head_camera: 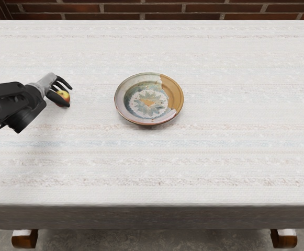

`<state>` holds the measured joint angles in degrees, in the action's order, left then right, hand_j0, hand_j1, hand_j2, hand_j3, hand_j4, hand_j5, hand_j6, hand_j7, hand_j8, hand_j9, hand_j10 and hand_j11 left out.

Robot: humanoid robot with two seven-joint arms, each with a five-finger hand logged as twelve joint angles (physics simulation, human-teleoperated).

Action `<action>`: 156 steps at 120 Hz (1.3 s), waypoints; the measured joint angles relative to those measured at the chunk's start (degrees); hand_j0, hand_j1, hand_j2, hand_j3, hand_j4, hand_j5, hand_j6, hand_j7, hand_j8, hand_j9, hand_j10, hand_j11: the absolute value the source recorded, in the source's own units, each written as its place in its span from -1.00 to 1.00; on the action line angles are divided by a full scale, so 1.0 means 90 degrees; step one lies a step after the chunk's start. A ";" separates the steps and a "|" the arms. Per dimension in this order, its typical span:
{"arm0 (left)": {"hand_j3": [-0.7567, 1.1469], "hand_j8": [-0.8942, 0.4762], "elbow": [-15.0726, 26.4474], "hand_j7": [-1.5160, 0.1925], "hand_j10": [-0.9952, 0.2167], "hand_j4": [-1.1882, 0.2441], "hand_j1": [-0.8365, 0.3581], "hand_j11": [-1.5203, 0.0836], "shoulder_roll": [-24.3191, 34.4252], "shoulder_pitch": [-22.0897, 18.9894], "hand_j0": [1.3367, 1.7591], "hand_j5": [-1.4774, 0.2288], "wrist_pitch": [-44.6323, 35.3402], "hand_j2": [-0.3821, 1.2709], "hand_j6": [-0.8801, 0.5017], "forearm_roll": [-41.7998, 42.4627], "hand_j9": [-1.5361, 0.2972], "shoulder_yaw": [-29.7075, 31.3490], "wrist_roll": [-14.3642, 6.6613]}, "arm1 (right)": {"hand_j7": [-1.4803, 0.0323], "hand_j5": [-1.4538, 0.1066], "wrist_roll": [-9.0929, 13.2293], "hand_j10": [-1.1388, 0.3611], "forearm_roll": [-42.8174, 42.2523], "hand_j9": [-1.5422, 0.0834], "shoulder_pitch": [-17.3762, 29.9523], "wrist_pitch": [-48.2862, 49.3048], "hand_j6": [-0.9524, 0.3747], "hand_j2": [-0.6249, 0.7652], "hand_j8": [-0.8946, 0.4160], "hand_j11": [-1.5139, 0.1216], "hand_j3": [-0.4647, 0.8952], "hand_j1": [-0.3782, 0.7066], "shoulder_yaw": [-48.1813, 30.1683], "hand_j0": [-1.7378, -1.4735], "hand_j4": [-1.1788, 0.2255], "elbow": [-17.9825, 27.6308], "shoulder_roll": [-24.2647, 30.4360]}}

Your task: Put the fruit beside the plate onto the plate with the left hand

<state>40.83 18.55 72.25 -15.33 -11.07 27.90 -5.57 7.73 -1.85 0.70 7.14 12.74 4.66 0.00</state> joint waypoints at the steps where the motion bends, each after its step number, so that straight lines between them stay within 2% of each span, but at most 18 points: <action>1: -0.20 -0.34 -0.0001 -0.14 -0.29 -0.19 -0.03 -0.10 0.0004 0.0000 0.49 -0.16 0.0001 -0.41 -0.50 0.0001 -0.19 0.0000 0.0000 | 0.96 0.86 0.0000 0.52 0.0000 0.90 0.0000 0.0000 0.43 -0.10 0.36 0.85 -0.32 -0.95 0.0000 -0.40 0.68 0.0000 0.0000; 44: -0.21 -0.32 0.0076 -0.20 -0.28 -0.19 -0.06 -0.13 0.0058 0.0177 0.50 -0.25 0.0040 -0.30 -0.48 0.0042 -0.23 0.0010 -0.0004 | 0.96 0.86 0.0000 0.52 0.0000 0.90 0.0000 0.0000 0.43 -0.10 0.36 0.85 -0.32 -0.95 0.0000 -0.40 0.68 0.0000 0.0000; 70: -0.21 -0.31 0.0253 -0.21 -0.26 -0.20 -0.10 -0.13 0.0027 0.0859 0.51 -0.25 0.0082 -0.26 -0.49 0.0075 -0.23 0.0005 -0.0031 | 0.96 0.86 0.0000 0.52 0.0000 0.90 0.0000 0.0002 0.43 -0.10 0.36 0.85 -0.32 -0.95 0.0000 -0.40 0.68 0.0000 0.0000; 87: -0.21 -0.31 0.0602 -0.21 -0.26 -0.19 -0.11 -0.13 -0.0014 0.1297 0.51 -0.26 0.0096 -0.24 -0.49 0.0120 -0.23 0.0001 -0.0109 | 0.96 0.86 0.0000 0.52 0.0000 0.90 0.0000 0.0002 0.43 -0.10 0.36 0.85 -0.32 -0.95 0.0000 -0.40 0.68 0.0000 0.0000; 93: -0.21 -0.30 0.0740 -0.21 -0.22 -0.20 -0.11 -0.13 -0.0160 0.1412 0.51 -0.26 0.0096 -0.29 -0.49 0.0167 -0.23 0.0000 -0.0141 | 0.96 0.86 0.0000 0.52 0.0000 0.90 0.0000 0.0002 0.43 -0.10 0.36 0.85 -0.32 -0.95 0.0000 -0.40 0.68 0.0000 0.0000; 105: -0.21 -0.30 0.0904 -0.22 -0.23 -0.19 -0.13 -0.13 -0.0569 0.1522 0.51 -0.26 0.0104 -0.24 -0.51 0.0297 -0.23 -0.0002 -0.0223 | 0.96 0.86 0.0000 0.52 0.0000 0.90 0.0000 0.0002 0.43 -0.10 0.36 0.85 -0.32 -0.95 0.0000 -0.40 0.68 0.0000 0.0000; 125: -0.21 -0.33 0.0991 -0.21 -0.27 -0.18 -0.20 -0.11 -0.1224 0.1724 0.52 -0.26 0.0108 -0.01 -0.53 0.0516 -0.23 -0.0009 -0.0369 | 0.96 0.86 0.0000 0.52 0.0000 0.90 0.0000 0.0001 0.43 -0.10 0.36 0.85 -0.32 -0.95 0.0001 -0.40 0.68 0.0000 0.0000; 138: -0.20 -0.34 0.1005 -0.21 -0.28 -0.19 -0.23 -0.11 -0.1501 0.1748 0.52 -0.26 0.0107 0.03 -0.56 0.0571 -0.22 -0.0022 -0.0464 | 0.96 0.86 0.0000 0.52 0.0000 0.90 0.0000 0.0002 0.43 -0.10 0.36 0.85 -0.32 -0.95 0.0000 -0.40 0.68 0.0000 0.0000; 142: -0.20 -0.38 0.1006 -0.20 -0.29 -0.19 -0.23 -0.11 -0.1555 0.1755 0.52 -0.25 0.0105 -0.03 -0.57 0.0575 -0.21 -0.0025 -0.0483 | 0.96 0.86 0.0000 0.52 0.0000 0.90 0.0000 0.0001 0.43 -0.10 0.36 0.85 -0.32 -0.95 0.0000 -0.40 0.68 0.0000 0.0000; 146: -0.21 -0.37 0.1007 -0.15 -0.26 -0.15 -0.18 -0.06 -0.1599 0.1757 0.52 -0.20 0.0104 -0.09 -0.54 0.0577 -0.17 -0.0027 -0.0497 | 0.96 0.86 0.0000 0.52 0.0000 0.90 0.0000 0.0002 0.43 -0.10 0.36 0.85 -0.32 -0.95 0.0000 -0.40 0.68 0.0000 0.0000; 156: -0.20 -0.16 0.1006 0.14 0.03 0.11 0.19 0.24 -0.1612 0.1793 0.52 0.10 0.0103 -0.24 -0.28 0.0576 0.10 -0.0036 -0.0515 | 0.96 0.86 0.0000 0.52 0.0000 0.90 0.0000 0.0002 0.43 -0.10 0.36 0.85 -0.32 -0.95 0.0001 -0.40 0.68 0.0000 0.0000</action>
<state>49.89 4.04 88.39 -14.40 -5.88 27.58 -10.21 7.73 -1.84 0.70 7.16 12.75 4.66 0.00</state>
